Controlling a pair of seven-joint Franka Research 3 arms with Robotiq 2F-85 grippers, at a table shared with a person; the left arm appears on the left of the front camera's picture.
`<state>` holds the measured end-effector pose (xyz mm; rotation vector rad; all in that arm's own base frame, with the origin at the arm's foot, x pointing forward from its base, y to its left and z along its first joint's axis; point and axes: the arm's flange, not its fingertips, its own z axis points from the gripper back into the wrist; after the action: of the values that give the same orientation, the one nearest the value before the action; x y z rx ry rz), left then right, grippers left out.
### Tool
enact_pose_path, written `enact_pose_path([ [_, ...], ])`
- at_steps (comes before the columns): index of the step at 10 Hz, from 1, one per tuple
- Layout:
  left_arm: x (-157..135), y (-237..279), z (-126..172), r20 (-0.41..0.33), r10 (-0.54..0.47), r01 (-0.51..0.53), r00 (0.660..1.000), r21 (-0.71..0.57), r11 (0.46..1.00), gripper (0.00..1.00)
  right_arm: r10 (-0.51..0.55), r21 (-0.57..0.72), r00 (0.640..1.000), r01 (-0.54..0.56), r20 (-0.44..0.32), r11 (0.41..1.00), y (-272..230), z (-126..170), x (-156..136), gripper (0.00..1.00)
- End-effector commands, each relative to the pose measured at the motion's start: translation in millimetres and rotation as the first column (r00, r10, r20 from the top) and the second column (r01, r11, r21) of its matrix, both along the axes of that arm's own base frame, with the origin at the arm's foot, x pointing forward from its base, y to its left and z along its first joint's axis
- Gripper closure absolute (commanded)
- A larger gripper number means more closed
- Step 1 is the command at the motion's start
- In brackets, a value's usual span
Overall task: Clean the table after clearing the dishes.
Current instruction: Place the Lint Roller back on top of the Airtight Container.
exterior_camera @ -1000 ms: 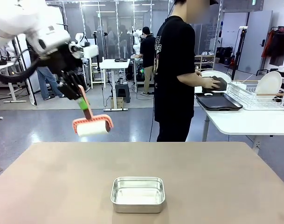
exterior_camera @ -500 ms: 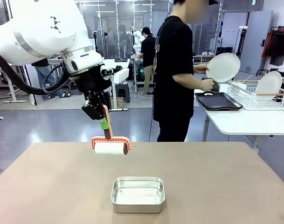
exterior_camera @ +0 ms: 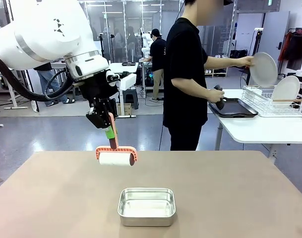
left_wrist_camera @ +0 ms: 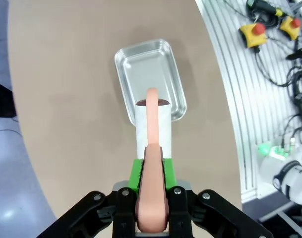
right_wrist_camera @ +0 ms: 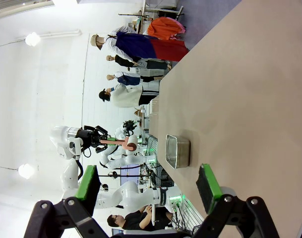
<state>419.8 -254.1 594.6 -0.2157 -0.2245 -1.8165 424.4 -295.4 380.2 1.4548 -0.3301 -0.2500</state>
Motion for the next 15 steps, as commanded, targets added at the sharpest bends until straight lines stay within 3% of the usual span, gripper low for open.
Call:
enact_pose_path([
  [1, 1, -30, -25, -0.049, 0.012, -0.010, 0.999, 0.042, 0.999, 0.79, 0.002, -0.008, 1.000, -0.002, -0.005, 1.000, 1, 3, -4, 0.00],
  [2, 1, -39, -37, -0.098, 0.042, -0.040, 0.994, 0.028, 0.999, 0.79, 0.002, -0.008, 1.000, -0.002, -0.005, 1.000, 1, 3, -4, 0.00],
  [5, -4, -73, -77, -0.130, 0.051, -0.045, 0.990, 0.049, 0.998, 0.79, 0.002, -0.008, 1.000, -0.002, -0.005, 1.000, 1, 3, -4, 0.00],
  [9, 7, -121, -127, -0.138, 0.002, 0.013, 0.990, 0.108, 0.994, 0.79, 0.002, -0.008, 1.000, -0.002, -0.005, 1.000, 1, 3, -4, 0.00],
  [15, 27, -134, -165, -0.125, 0.038, -0.023, 0.991, 0.125, 0.992, 0.79, 0.002, -0.008, 1.000, -0.002, -0.005, 1.000, 1, 3, -4, 0.00],
])
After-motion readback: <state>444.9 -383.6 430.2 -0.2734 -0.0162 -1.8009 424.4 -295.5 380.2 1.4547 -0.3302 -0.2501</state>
